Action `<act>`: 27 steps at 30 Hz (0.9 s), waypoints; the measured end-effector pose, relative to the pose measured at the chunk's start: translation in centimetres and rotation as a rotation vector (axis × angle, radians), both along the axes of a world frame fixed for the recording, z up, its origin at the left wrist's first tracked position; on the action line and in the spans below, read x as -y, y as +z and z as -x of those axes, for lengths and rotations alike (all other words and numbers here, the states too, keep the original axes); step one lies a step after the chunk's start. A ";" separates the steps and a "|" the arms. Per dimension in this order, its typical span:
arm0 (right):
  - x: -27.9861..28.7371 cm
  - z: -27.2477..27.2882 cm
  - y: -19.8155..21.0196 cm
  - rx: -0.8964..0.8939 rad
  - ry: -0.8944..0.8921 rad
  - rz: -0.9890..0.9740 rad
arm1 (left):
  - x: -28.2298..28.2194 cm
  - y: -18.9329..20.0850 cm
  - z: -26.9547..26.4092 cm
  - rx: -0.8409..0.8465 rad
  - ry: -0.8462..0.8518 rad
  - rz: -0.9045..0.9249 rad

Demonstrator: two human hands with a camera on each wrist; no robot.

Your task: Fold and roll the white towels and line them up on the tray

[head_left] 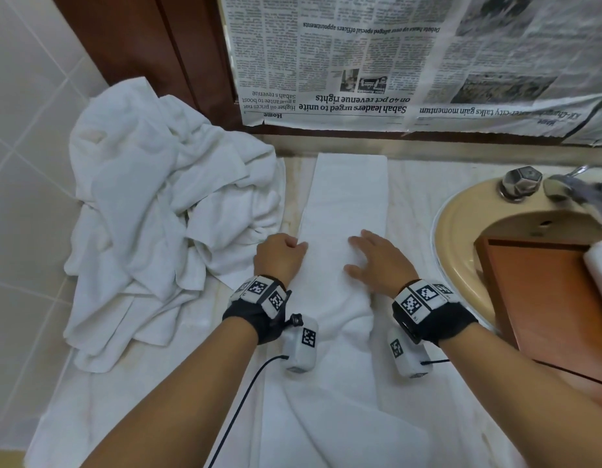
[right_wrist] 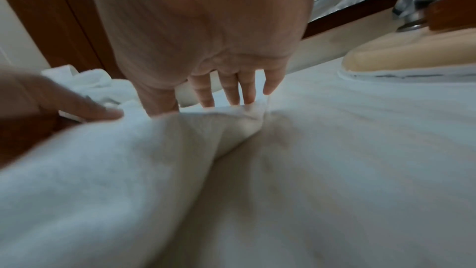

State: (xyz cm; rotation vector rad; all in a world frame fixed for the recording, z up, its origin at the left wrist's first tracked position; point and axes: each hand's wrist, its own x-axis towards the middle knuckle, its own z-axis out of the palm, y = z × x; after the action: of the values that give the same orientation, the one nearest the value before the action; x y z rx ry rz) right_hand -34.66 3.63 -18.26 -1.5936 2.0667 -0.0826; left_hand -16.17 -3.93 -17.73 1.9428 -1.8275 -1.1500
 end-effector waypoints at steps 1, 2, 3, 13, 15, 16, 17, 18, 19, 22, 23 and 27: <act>0.2 -0.2 0.2 0.006 0.011 0.022 | -0.1 -0.4 -0.4 0.036 0.002 -0.007; 0.4 -0.5 0.4 0.002 0.032 0.033 | -0.2 -0.8 -0.7 0.067 0.000 -0.017; 0.5 -0.8 0.5 -0.005 0.053 0.030 | -0.4 -1.4 -1.0 0.080 0.002 -0.016; 0.2 -1.0 -0.4 0.012 0.053 0.007 | 0.8 -1.2 -1.4 0.078 -0.004 0.016; 0.2 -1.0 -0.4 0.024 0.046 0.002 | 0.5 -1.9 -1.6 0.163 -0.018 0.041; 0.2 -1.0 -0.5 0.028 0.044 -0.004 | 0.4 -2.0 -1.7 0.186 -0.023 0.046; 0.1 -1.0 -0.6 0.032 0.045 -0.008 | 0.4 -2.2 -1.7 0.194 -0.026 0.042; 0.0 -0.9 -0.7 0.036 0.046 -0.008 | 0.5 -2.2 -1.5 0.201 -0.028 0.026; -0.1 -0.8 -0.8 0.043 0.047 -0.005 | 0.8 -2.1 -1.4 0.208 -0.034 0.008; -0.1 -0.6 -0.9 0.069 0.043 -0.001 | 1.9 -1.8 -0.4 0.240 -0.084 0.000; -0.1 -0.6 -1.0 0.074 0.044 -0.001 | 2.4 -1.8 0.0 0.246 -0.095 0.007; -0.3 -0.5 -1.1 0.083 0.048 -0.001 | 4.1 -1.3 1.5 0.291 -0.083 0.064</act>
State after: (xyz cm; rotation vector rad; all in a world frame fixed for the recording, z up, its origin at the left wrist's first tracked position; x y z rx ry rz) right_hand -34.16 3.90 -19.38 -1.6115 1.9642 -0.1281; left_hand -17.68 -8.03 -19.03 2.1059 -2.0784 -0.8534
